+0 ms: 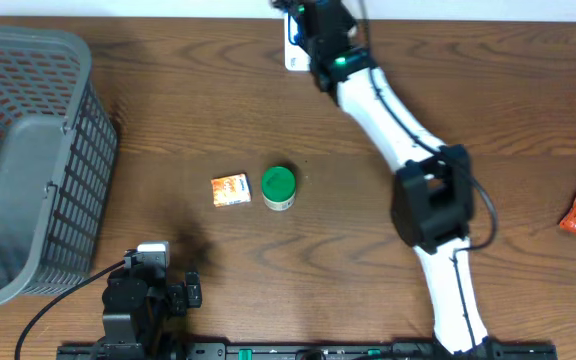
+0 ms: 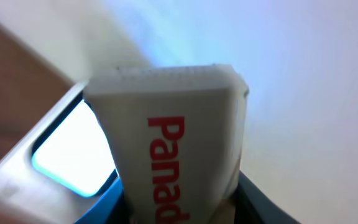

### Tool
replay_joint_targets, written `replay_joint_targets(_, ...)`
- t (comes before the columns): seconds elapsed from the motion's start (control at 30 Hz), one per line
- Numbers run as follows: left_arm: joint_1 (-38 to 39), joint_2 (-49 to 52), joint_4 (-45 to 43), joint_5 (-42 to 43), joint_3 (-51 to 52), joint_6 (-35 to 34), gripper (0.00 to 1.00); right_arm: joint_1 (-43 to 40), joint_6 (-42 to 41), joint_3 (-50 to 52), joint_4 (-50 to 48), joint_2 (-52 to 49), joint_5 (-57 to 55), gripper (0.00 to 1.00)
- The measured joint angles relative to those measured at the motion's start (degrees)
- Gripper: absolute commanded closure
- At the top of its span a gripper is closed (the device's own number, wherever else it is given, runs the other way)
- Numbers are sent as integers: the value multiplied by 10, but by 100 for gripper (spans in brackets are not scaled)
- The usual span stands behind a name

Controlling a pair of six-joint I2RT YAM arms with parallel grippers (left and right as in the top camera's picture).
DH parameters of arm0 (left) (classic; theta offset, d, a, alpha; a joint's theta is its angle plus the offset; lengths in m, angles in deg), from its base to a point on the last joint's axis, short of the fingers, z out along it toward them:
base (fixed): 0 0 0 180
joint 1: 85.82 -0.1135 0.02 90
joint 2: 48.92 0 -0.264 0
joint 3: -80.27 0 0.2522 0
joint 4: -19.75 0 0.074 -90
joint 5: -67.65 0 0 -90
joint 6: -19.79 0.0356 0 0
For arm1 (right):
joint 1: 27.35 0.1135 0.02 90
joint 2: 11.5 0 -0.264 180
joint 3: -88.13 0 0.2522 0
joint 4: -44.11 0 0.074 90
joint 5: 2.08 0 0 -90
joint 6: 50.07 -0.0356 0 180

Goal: Scan the item barcode
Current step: 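Hold the Panadol box up in front of the scanner, then carry the Panadol box to the right table edge and release it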

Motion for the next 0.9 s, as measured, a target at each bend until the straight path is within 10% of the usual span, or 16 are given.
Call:
replay_joint_targets(0.33, 0, 0, 0, 0, 0, 0, 1, 28, 241, -24, -187, -126, -115, 65)
replay_joint_targets(0.9, 0, 0, 0, 0, 0, 0, 1, 49, 322, -29, -240, -139, -71, 65)
